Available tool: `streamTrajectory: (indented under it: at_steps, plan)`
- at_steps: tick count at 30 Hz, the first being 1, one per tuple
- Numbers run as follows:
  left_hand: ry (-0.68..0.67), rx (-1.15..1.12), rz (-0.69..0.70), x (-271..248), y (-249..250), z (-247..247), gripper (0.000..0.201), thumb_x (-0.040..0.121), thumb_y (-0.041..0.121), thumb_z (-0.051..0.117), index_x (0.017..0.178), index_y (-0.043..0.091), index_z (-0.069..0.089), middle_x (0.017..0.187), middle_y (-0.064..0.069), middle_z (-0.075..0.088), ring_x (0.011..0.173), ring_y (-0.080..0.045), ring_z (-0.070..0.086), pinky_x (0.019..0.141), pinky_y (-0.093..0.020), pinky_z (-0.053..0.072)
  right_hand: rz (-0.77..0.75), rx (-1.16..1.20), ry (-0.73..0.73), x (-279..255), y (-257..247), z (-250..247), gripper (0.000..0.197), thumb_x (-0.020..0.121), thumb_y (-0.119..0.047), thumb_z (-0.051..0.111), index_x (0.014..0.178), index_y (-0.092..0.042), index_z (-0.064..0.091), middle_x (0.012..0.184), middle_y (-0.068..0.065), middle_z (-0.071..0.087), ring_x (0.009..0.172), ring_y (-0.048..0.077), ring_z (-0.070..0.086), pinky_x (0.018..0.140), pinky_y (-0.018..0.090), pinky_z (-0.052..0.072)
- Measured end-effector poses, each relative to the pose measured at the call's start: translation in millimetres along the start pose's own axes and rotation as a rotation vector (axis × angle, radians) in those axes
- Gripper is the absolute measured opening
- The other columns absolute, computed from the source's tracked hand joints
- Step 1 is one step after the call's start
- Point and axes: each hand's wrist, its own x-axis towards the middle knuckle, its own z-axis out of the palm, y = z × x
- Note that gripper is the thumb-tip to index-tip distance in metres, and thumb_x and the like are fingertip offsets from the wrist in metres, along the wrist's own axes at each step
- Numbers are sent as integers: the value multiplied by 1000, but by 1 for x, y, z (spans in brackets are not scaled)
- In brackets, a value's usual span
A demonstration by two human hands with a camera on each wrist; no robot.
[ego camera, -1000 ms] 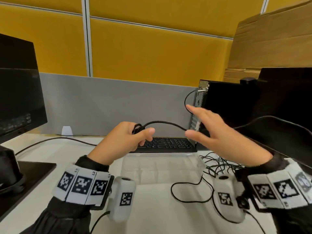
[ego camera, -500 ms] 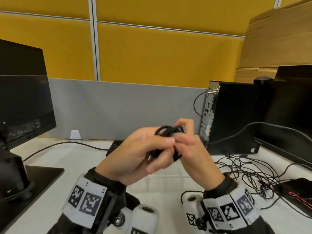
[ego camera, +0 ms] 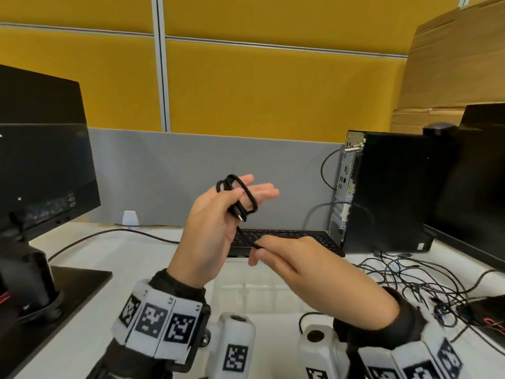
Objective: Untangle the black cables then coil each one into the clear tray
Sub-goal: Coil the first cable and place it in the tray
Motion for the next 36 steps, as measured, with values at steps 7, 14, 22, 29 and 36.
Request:
streamTrajectory:
  at_steps: [7,14,22,29,36]
  plan:
    - [65,620,-62,1,-6,-7,35,98,15,34,92,7,67,84,7,73,98,10,55,84,-13,38,15,-174,346,-6,4,-25,38,88,-59,24,93,-37,54,69,-19,53,71,6,51,61,32,45]
    - [-382,417,-168,-10,0,3,31,94,30,45,90,4,63,66,-8,70,54,-14,62,59,-19,44,-103,-130,813,-7,16,-36,22,87,-48,52,96,-35,66,67,-9,50,58,8,44,51,39,45]
    - [-279,21,-39,-15,14,16,42,92,25,38,66,21,71,36,1,53,36,-9,43,50,-14,43,118,-19,326,4,23,-12,31,92,-55,24,114,-49,45,70,-18,55,74,13,53,69,39,48]
    - [296,-330,204,5,27,-18,50,97,18,38,55,18,65,48,3,51,42,-3,47,52,-14,42,153,103,-28,-6,42,-29,32,101,-33,31,87,-21,56,60,-9,44,52,1,41,54,16,33]
    - [548,-315,314,12,34,-59,31,96,13,42,67,16,49,54,8,51,43,-5,40,54,-15,38,365,-3,367,-30,101,-62,31,99,-28,35,74,-15,49,57,-2,48,54,15,45,54,29,34]
